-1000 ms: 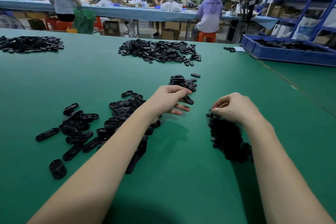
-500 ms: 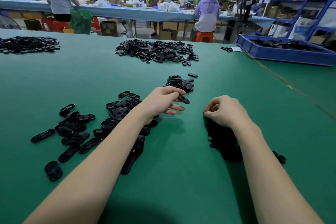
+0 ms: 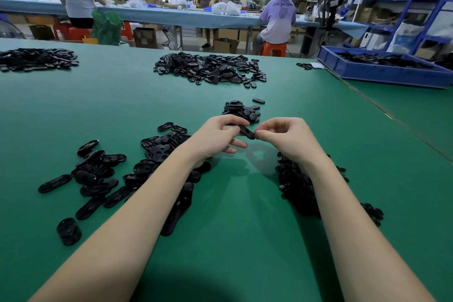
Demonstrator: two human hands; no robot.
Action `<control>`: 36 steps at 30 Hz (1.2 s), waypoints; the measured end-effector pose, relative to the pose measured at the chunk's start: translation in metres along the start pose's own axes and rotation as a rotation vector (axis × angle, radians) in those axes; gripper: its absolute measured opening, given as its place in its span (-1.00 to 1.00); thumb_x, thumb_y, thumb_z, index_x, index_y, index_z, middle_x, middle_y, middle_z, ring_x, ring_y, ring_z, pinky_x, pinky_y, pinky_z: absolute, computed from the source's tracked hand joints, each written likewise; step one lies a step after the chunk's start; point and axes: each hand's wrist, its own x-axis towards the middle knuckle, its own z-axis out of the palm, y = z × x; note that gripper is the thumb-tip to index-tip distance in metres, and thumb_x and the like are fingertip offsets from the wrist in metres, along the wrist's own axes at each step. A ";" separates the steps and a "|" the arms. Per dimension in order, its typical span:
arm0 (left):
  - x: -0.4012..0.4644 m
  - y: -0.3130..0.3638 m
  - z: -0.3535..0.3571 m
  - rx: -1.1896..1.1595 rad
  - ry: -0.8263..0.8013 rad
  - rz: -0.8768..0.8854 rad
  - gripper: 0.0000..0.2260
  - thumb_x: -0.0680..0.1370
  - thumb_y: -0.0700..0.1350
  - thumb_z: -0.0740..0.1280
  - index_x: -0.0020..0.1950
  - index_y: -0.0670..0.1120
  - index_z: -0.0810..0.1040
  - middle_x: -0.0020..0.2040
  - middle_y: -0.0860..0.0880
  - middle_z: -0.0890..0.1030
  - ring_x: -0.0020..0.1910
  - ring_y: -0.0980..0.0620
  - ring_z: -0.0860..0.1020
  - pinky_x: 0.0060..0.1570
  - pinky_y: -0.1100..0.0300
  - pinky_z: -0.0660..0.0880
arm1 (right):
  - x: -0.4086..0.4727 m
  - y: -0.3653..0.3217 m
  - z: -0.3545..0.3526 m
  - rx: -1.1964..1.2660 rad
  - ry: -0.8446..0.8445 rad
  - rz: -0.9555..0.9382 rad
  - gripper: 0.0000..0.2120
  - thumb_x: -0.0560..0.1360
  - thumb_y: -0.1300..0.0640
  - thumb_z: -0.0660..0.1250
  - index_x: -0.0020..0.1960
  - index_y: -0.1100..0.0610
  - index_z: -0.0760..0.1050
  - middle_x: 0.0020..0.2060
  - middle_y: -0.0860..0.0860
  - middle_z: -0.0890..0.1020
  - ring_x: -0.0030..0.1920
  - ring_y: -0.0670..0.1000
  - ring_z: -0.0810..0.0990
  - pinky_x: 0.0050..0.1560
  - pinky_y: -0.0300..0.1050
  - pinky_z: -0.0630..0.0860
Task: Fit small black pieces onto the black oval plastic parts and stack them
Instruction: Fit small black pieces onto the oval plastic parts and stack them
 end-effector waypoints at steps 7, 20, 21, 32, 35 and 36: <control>-0.001 -0.003 0.001 0.070 -0.038 0.068 -0.75 0.66 -0.23 0.20 0.23 -0.02 0.59 -0.04 -0.19 0.70 -0.01 0.12 0.71 -0.15 0.26 0.59 | -0.002 -0.002 -0.002 0.056 -0.013 0.047 -0.97 0.46 0.12 0.53 -0.12 0.01 0.73 -0.23 -0.07 0.75 -0.44 -0.19 0.49 -0.28 -0.27 0.49; 0.001 -0.004 -0.003 0.045 -0.026 0.110 -0.79 0.56 -0.19 0.42 0.12 0.09 0.64 -0.12 0.08 0.74 -0.13 0.16 0.68 -0.24 0.37 0.52 | 0.001 0.001 -0.003 0.031 0.030 0.113 -0.97 0.42 0.12 0.55 -0.19 0.01 0.73 -0.56 -0.25 0.52 -0.46 -0.21 0.43 -0.30 -0.25 0.39; 0.001 -0.004 -0.003 0.043 -0.026 0.114 -0.78 0.55 -0.20 0.43 0.11 0.09 0.65 -0.11 0.08 0.74 -0.13 0.17 0.67 -0.23 0.37 0.52 | 0.002 0.001 -0.004 0.019 0.031 0.118 -0.96 0.41 0.11 0.55 -0.20 0.00 0.72 -0.58 -0.24 0.48 -0.47 -0.19 0.40 -0.36 -0.29 0.36; 0.003 -0.005 -0.003 0.065 -0.043 0.156 -0.76 0.53 -0.22 0.46 0.09 0.11 0.69 -0.10 0.15 0.73 -0.09 0.27 0.65 -0.19 0.37 0.56 | 0.000 -0.001 -0.004 -0.034 0.007 0.097 -0.98 0.40 0.10 0.54 -0.18 -0.01 0.72 -0.34 -0.04 0.58 -0.46 -0.14 0.39 -0.46 -0.35 0.35; 0.003 -0.006 -0.002 0.074 -0.054 0.157 -0.75 0.53 -0.22 0.46 0.11 0.09 0.70 -0.09 0.13 0.73 -0.05 0.29 0.65 -0.19 0.38 0.55 | 0.000 -0.002 -0.004 -0.043 -0.006 0.098 -0.98 0.41 0.08 0.54 -0.16 -0.03 0.72 -0.28 -0.02 0.62 -0.30 -0.04 0.47 -0.32 -0.23 0.39; 0.003 -0.006 -0.002 0.076 -0.055 0.159 -0.75 0.53 -0.22 0.46 0.11 0.09 0.70 -0.08 0.13 0.73 -0.04 0.29 0.64 -0.19 0.38 0.55 | 0.000 -0.002 -0.004 -0.044 -0.007 0.097 -0.98 0.41 0.08 0.54 -0.17 -0.03 0.72 -0.29 -0.02 0.62 -0.29 -0.03 0.47 -0.32 -0.22 0.39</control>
